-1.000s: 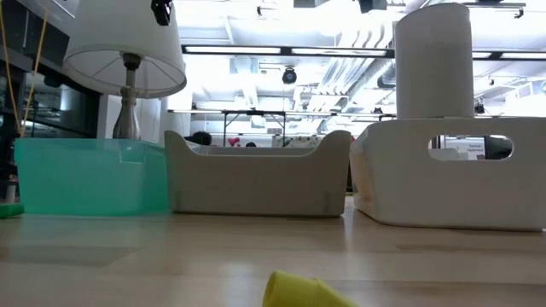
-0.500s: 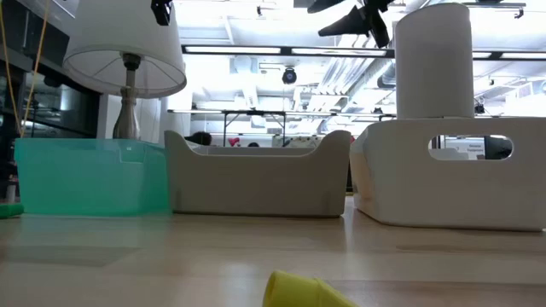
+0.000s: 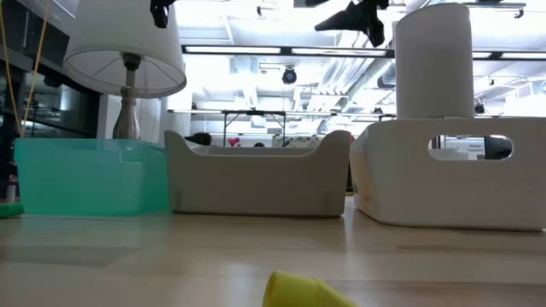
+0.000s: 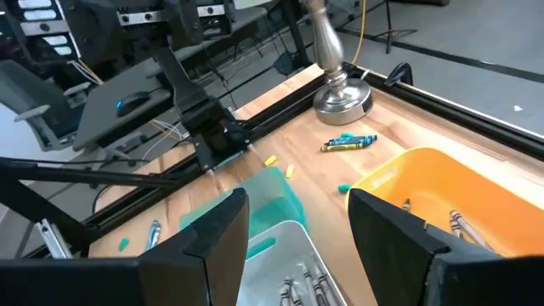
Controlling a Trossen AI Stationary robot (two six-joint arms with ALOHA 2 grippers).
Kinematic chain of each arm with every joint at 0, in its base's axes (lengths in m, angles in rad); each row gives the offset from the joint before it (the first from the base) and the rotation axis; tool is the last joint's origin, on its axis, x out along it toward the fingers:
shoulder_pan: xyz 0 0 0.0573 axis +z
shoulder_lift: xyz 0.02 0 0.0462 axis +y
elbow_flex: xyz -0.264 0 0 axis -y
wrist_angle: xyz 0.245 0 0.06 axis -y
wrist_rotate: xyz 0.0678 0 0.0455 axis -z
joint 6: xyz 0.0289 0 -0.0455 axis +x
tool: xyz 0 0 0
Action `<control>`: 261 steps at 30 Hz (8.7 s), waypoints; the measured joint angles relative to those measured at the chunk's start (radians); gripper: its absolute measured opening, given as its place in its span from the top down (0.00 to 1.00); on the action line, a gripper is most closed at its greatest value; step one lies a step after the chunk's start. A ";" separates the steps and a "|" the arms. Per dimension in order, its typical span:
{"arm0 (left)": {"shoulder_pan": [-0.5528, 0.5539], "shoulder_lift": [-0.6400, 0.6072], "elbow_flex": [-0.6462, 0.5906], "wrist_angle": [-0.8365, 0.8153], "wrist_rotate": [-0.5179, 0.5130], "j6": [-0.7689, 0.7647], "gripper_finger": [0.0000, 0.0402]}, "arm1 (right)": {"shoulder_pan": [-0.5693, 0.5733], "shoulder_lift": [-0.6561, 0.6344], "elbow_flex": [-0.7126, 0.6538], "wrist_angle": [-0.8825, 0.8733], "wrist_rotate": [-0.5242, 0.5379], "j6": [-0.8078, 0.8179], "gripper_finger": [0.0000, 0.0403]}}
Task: Sort crayons
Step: Put the green crayon into the white bin
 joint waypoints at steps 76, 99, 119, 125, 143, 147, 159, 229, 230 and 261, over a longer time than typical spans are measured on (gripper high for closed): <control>0.601 0.865 0.229 -0.912 0.054 -0.075 0.74 | -0.197 0.000 0.000 -0.168 0.051 0.130 0.51; 0.598 0.758 0.219 -0.919 0.145 0.012 1.00 | -0.197 0.000 0.000 -0.181 0.050 0.130 0.51; 0.372 0.232 0.225 -0.310 0.182 -0.010 1.00 | -0.197 0.000 0.000 -0.050 -0.189 -0.041 0.51; 0.245 0.345 0.225 -0.008 0.247 0.025 1.00 | -0.197 0.000 0.000 0.258 -0.328 -0.136 0.51; 0.156 0.520 0.225 0.278 0.248 0.067 1.00 | -0.196 0.105 0.001 0.519 -0.388 -0.114 0.51; 0.156 0.520 0.226 0.276 0.250 0.067 1.00 | -0.196 0.129 0.001 0.581 -0.407 -0.113 0.51; 0.156 0.520 0.226 0.261 0.250 0.092 1.00 | -0.197 0.139 0.001 0.568 -0.399 -0.095 0.54; 0.315 0.121 0.227 -0.357 0.138 0.093 0.58 | 0.138 0.011 0.000 -0.536 -0.140 0.574 0.99; 0.315 0.121 0.227 -0.361 0.133 0.093 0.58 | 0.172 0.030 0.000 -0.559 -0.129 0.644 0.99; 0.315 0.121 0.227 -0.374 0.125 0.144 0.58 | 0.165 0.466 -0.003 -0.564 -0.253 1.124 0.96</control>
